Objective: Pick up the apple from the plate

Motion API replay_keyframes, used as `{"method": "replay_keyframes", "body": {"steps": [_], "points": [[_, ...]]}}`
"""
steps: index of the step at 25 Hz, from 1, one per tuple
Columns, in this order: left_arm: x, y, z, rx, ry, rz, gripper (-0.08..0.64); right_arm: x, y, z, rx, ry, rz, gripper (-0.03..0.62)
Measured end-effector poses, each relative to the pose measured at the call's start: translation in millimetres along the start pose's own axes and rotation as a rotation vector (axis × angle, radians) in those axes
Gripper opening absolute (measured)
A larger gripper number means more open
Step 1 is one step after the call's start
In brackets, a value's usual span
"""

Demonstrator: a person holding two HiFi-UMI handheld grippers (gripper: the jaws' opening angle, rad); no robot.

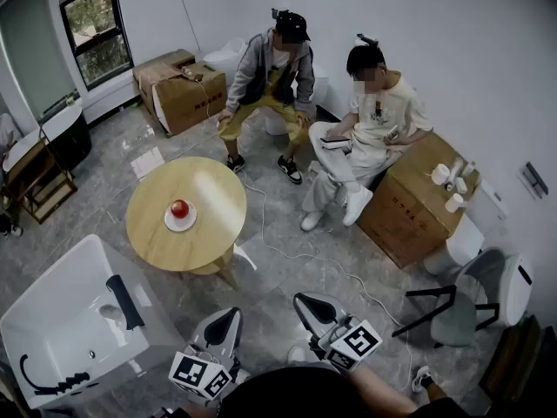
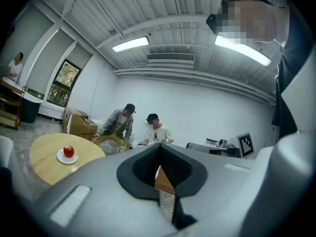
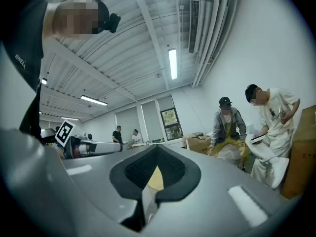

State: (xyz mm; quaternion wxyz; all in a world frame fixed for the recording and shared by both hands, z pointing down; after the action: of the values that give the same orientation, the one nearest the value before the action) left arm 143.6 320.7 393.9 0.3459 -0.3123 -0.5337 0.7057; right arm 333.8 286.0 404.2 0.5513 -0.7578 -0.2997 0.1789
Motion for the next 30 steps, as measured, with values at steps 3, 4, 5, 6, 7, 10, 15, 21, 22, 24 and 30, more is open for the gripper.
{"method": "replay_keyframes", "body": {"steps": [3,4,5,6,7,10,15,21,22,24,30], "points": [[-6.9,-0.5,-3.0,0.0,0.002,0.003,0.02,2.0,2.0,-7.9,0.012,-0.007,0.018,0.005],[-8.8,-0.4,-3.6,0.0,0.004,0.004,0.02,2.4,2.2,-10.9,0.015,-0.008,0.021,0.005],[-10.6,-0.3,-4.0,0.0,0.007,0.004,0.02,2.4,3.1,-13.5,0.018,-0.01,0.023,0.005],[-12.2,-0.2,-4.3,0.0,0.011,0.003,0.02,1.6,5.5,-15.1,0.014,-0.011,0.021,0.005],[-13.5,-0.2,-4.7,0.0,0.015,0.003,0.02,0.5,8.4,-15.8,0.006,-0.011,0.018,0.005],[-18.6,-1.2,-8.0,0.001,0.023,0.005,0.02,1.0,8.9,-20.3,0.004,0.013,0.01,0.005],[-29.7,-3.3,-14.5,-0.001,0.032,0.009,0.02,10.1,3.6,-36.9,0.002,0.005,0.036,0.006],[-49.4,-5.2,-24.5,-0.01,0.065,0.0,0.02,23.7,9.2,-62.7,0.0,0.015,0.04,0.006],[-53.9,-6.0,-26.8,-0.01,0.07,-0.001,0.02,26.0,10.5,-67.6,0.001,0.019,0.04,0.006],[-63.2,-8.1,-31.3,-0.009,0.077,-0.003,0.02,30.2,13.4,-77.7,-0.001,0.027,0.041,0.006],[-83.0,-12.3,-29.7,-0.008,0.083,0.014,0.02,28.5,15.3,-101.8,-0.013,0.016,0.046,0.006]]}}
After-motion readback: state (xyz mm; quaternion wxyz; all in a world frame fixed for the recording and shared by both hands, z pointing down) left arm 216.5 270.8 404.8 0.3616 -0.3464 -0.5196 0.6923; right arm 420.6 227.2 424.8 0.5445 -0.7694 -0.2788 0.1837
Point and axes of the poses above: the fingertips, and each gripper's own axes: x backward along the fingers, z to its left, y out of its top, the point moved 5 cm from there along x, backward along the fingers, and after that the axes turned 3 degrees about -x, right-handed, at the moved point
